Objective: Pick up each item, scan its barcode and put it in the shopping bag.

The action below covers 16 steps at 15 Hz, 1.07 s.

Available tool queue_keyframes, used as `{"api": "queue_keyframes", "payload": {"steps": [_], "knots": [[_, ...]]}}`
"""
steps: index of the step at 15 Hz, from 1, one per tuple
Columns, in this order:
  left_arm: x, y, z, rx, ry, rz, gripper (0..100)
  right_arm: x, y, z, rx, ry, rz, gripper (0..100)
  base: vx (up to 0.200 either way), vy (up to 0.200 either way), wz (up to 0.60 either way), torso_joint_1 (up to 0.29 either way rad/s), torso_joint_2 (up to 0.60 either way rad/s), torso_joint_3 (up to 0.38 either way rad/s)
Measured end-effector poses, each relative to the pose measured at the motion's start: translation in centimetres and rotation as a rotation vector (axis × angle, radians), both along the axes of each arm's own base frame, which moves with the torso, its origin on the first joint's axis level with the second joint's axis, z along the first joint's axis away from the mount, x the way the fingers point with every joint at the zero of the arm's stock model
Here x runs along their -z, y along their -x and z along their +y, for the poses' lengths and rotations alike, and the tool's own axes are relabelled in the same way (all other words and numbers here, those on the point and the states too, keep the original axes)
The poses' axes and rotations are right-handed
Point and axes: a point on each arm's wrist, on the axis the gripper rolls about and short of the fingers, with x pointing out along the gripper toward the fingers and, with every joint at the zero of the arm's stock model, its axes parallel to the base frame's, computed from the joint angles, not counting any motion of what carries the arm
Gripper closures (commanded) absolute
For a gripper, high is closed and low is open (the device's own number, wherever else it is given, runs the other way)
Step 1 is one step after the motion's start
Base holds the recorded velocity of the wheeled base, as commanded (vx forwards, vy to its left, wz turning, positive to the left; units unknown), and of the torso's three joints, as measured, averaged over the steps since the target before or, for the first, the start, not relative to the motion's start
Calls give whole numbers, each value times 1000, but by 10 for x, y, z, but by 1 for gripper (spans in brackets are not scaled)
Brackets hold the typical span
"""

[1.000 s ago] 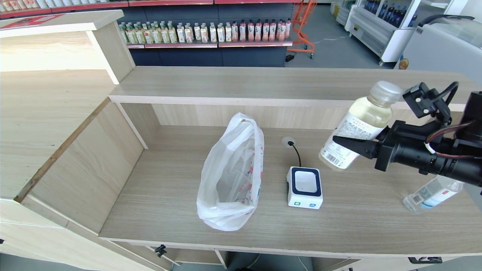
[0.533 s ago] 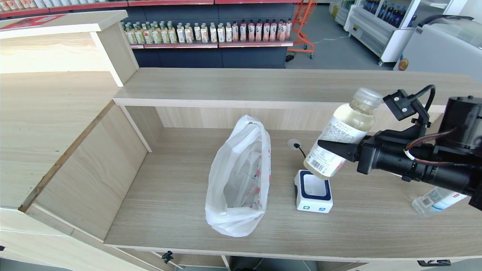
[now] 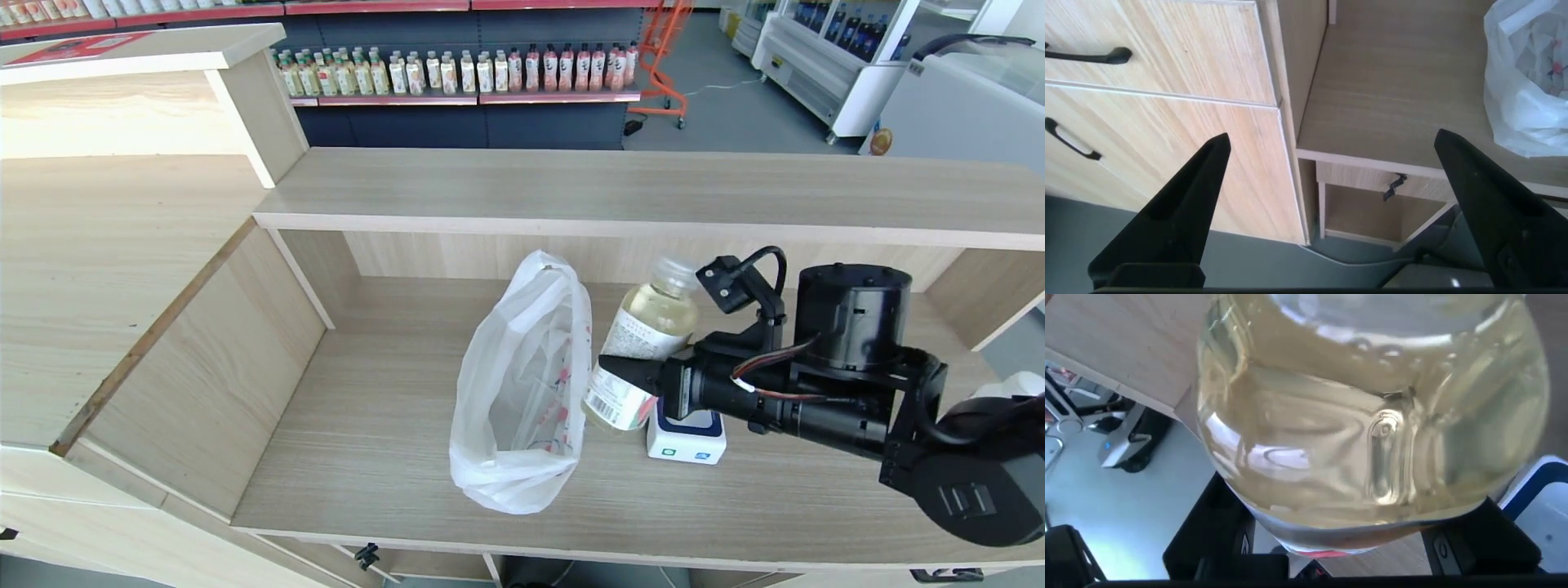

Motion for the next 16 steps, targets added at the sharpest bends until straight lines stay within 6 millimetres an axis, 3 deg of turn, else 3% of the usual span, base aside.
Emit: {"api": "queue_keyframes", "payload": {"steps": [5,9,12,16], "knots": [[0,0,0,-1,0,0,0,48,-26,20,-46,155,-6,100,0,0,0,0,0,0],[0,0,0,-1,0,0,0,61,-55,63,-100,127,-89,100,0,0,0,0,0,0],[0,0,0,-1,0,0,0,83,-66,93,-156,151,-189,100,0,0,0,0,0,0],[0,0,0,-1,0,0,0,116,-77,107,-188,222,-309,100,0,0,0,0,0,0]]}}
